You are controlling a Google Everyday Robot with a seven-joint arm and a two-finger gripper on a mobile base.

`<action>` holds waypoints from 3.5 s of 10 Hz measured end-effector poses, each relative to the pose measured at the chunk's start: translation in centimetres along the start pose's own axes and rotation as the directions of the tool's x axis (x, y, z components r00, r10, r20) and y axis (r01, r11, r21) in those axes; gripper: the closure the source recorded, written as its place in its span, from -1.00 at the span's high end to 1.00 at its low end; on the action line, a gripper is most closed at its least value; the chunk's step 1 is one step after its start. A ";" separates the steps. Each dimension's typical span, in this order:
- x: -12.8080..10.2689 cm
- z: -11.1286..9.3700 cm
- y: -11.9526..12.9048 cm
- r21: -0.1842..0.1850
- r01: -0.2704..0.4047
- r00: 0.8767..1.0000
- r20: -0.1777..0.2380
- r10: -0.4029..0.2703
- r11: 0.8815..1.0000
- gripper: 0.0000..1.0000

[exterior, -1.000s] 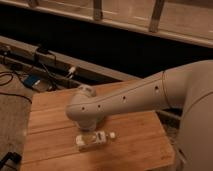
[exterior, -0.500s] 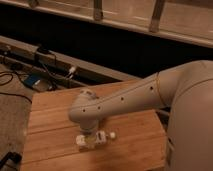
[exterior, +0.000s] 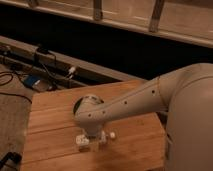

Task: Place the bottle in the ceramic bowl

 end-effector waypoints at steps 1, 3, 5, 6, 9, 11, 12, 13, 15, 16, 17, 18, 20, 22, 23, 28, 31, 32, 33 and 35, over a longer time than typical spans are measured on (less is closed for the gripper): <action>-0.3 0.8 0.1 0.004 0.011 1.000 0.027 -0.011 1.000 0.30; -0.8 1.8 0.3 0.008 0.037 0.996 0.076 -0.037 0.999 0.30; -1.5 2.7 0.2 0.006 0.060 0.993 0.103 -0.060 0.998 0.30; -1.8 3.4 0.0 0.001 0.068 0.991 0.112 -0.068 0.998 0.30; -3.1 5.1 0.0 -0.021 0.090 0.987 0.138 -0.086 0.996 0.08; -3.4 5.6 0.5 -0.019 0.086 0.987 0.140 -0.083 0.996 -0.33; -3.4 5.5 0.6 -0.017 0.083 0.987 0.139 -0.080 0.996 -0.48; -3.4 5.5 0.6 -0.017 0.083 0.987 0.139 -0.080 0.996 -0.62; -3.2 4.9 0.6 -0.003 0.073 0.989 0.127 -0.072 0.997 -0.63; -2.7 3.9 0.4 0.022 0.059 0.992 0.113 -0.061 0.998 -0.63; -2.1 2.0 0.0 0.056 0.044 0.995 0.092 -0.049 0.997 -0.63; -1.6 -0.1 -0.4 0.084 0.033 0.996 0.075 -0.039 0.996 -0.63; -0.3 -4.8 -2.0 0.145 0.008 0.999 0.042 -0.014 0.989 -0.63; 1.1 -7.8 -5.1 0.182 0.000 1.000 0.026 -0.005 0.983 -0.63; 1.8 -8.9 -8.0 0.197 0.004 1.000 0.010 -0.006 0.980 -0.63; -3.6 -9.2 -15.9 0.215 0.109 0.994 -0.011 -0.109 0.971 -0.63; -8.9 -8.5 -18.5 0.227 0.206 0.976 0.014 -0.215 0.952 -0.61; -8.7 -8.5 -18.7 0.228 0.204 0.977 0.011 -0.212 0.952 -0.54; -8.3 -8.5 -18.8 0.226 0.201 0.978 0.005 -0.207 0.953 -0.42; -8.5 -8.5 -18.7 0.226 0.204 0.978 0.007 -0.211 0.953 -0.10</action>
